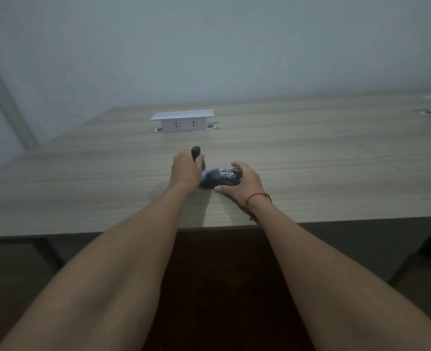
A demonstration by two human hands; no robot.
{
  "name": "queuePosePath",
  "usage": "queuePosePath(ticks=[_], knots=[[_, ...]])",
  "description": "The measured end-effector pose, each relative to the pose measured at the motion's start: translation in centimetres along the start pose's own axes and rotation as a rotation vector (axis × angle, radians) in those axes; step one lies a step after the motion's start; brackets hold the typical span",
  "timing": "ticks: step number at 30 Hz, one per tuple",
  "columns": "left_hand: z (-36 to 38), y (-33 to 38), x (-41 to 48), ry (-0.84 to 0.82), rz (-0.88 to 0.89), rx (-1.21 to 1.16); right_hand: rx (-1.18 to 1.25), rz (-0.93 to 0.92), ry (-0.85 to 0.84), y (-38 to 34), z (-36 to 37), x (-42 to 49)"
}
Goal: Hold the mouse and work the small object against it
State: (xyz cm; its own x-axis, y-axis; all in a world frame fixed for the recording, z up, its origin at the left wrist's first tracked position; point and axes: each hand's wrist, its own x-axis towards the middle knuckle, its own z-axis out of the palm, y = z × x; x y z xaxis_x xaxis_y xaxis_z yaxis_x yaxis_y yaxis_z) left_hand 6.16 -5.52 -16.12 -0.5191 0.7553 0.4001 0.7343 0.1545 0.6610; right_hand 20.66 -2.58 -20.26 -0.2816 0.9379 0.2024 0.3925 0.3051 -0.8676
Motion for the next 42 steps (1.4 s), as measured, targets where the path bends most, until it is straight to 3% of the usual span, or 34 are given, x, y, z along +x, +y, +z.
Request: queuePosePath(ticks=[5, 11, 21, 27, 36, 42], knots=[[-0.1, 2.4, 1.1, 0.007, 0.145, -0.088, 0.019, 0.015, -0.003, 0.2, 0.1, 0.2], [0.7, -0.5, -0.3, 0.008, 0.019, 0.026, -0.002, 0.007, 0.005, 0.2, 0.1, 0.0], [1.0, 1.8, -0.2, 0.022, 0.195, -0.083, -0.081, 0.011, 0.022, 0.0, 0.4, 0.2], [1.5, -0.6, -1.0, 0.019, 0.054, 0.007, -0.135, -0.008, 0.022, -0.1, 0.2, 0.0], [0.4, 1.9, -0.1, 0.096, 0.140, -0.244, -0.126, 0.015, 0.061, -0.1, 0.8, 0.1], [2.1, 1.3, -1.0, 0.088, 0.111, -0.120, -0.126, 0.020, 0.054, -0.1, 0.7, -0.2]])
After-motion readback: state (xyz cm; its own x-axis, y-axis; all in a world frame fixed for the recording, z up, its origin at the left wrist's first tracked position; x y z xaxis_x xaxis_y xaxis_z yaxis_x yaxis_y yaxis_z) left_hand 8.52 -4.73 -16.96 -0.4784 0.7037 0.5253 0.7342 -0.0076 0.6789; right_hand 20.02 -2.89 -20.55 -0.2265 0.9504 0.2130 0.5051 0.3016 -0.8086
